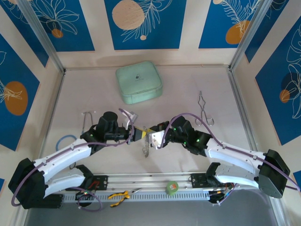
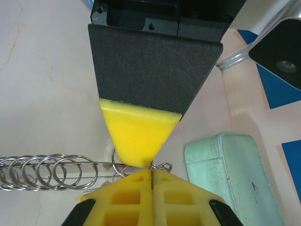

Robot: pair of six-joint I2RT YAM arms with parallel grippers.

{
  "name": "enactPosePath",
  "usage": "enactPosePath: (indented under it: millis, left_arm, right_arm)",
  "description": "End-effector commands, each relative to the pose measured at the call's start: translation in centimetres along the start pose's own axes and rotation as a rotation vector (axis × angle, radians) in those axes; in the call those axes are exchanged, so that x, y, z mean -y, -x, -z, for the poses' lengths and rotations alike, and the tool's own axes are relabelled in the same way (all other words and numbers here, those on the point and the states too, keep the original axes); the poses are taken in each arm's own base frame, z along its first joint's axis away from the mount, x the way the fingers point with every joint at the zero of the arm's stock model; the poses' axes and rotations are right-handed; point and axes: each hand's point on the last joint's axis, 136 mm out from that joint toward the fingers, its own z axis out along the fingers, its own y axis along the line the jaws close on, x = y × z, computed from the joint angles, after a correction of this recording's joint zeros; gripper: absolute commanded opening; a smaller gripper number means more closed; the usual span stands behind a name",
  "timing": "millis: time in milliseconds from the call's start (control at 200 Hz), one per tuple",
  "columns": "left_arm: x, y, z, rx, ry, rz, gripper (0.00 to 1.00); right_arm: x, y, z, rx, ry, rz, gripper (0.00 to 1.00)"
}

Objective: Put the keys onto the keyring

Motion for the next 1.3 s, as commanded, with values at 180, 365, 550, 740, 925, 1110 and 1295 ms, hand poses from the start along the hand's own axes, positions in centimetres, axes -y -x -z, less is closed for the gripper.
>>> enactPosePath:
  millis: [180, 365, 550, 740, 925, 1110, 1295]
  left_arm:
    - [1.0, 1.7, 0.2, 0.032, -0.029, -0.014, 0.00]
    - [1.1, 1.7, 0.2, 0.034, -0.033, -0.018, 0.00]
    - [1.2, 1.7, 0.2, 0.034, -0.040, -0.020, 0.00]
    - [1.3, 1.7, 0.2, 0.034, -0.046, -0.022, 0.00]
    - [1.2, 1.5, 0.1, 0.031, -0.046, -0.020, 0.00]
    - [1.2, 1.6, 0.1, 0.033, -0.045, -0.020, 0.00]
    - [1.2, 1.7, 0.2, 0.036, -0.044, -0.021, 0.00]
  right_arm:
    - [-0.7, 0.2, 0.3, 0.011, 0.021, 0.021, 0.00]
    - [-0.9, 0.0, 0.0, -0.001, 0.028, 0.026, 0.00]
    - [-0.7, 0.2, -0.1, 0.005, 0.024, 0.025, 0.00]
    - [-0.6, -0.1, -0.4, -0.007, 0.022, 0.026, 0.00]
    - [-0.1, 0.0, -0.3, -0.009, -0.007, 0.032, 0.00]
    - [-0.2, 0.1, -0.2, 0.000, -0.004, 0.027, 0.00]
    - [-1.2, 0.1, -0.1, 0.003, 0.041, 0.023, 0.00]
